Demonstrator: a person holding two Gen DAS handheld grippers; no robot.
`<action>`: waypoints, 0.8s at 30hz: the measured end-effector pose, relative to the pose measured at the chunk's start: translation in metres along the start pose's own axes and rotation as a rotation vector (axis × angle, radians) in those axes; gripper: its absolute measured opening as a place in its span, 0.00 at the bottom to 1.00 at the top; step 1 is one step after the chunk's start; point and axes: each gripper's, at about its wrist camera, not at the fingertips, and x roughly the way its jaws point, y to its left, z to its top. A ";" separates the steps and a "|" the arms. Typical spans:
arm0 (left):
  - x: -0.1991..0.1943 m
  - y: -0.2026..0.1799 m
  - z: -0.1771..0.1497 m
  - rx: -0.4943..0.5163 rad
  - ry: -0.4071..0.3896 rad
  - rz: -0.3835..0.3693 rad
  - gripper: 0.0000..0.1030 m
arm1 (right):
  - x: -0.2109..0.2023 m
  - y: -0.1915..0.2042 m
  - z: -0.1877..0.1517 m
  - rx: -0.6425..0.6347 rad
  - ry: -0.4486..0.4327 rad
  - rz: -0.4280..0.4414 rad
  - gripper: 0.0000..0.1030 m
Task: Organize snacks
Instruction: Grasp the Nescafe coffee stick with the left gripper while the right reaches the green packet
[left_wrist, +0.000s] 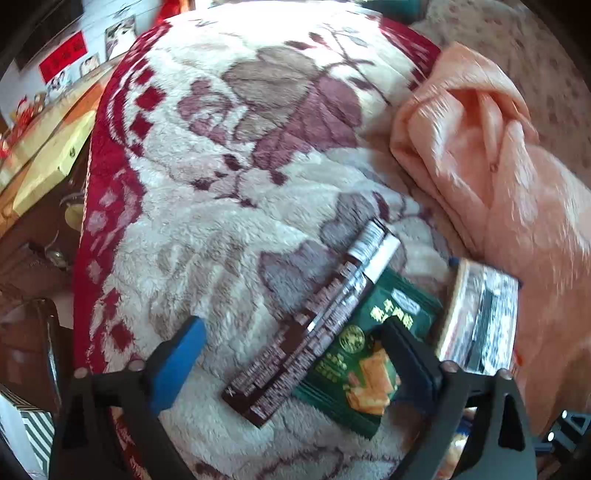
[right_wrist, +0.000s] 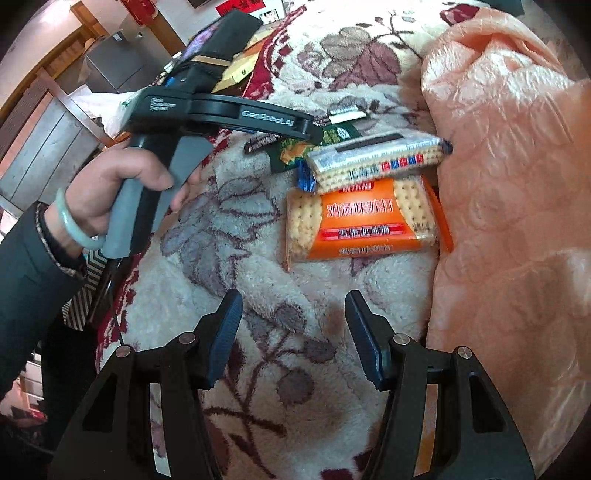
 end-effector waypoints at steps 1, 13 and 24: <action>0.000 0.004 0.002 -0.017 -0.006 -0.006 0.77 | -0.001 0.000 0.001 -0.002 -0.007 -0.001 0.56; -0.009 0.014 -0.002 -0.010 -0.050 0.091 0.22 | 0.002 -0.001 0.004 0.009 -0.011 0.009 0.56; -0.035 0.045 -0.046 -0.142 -0.071 0.041 0.09 | 0.015 0.010 0.108 -0.019 -0.082 -0.008 0.56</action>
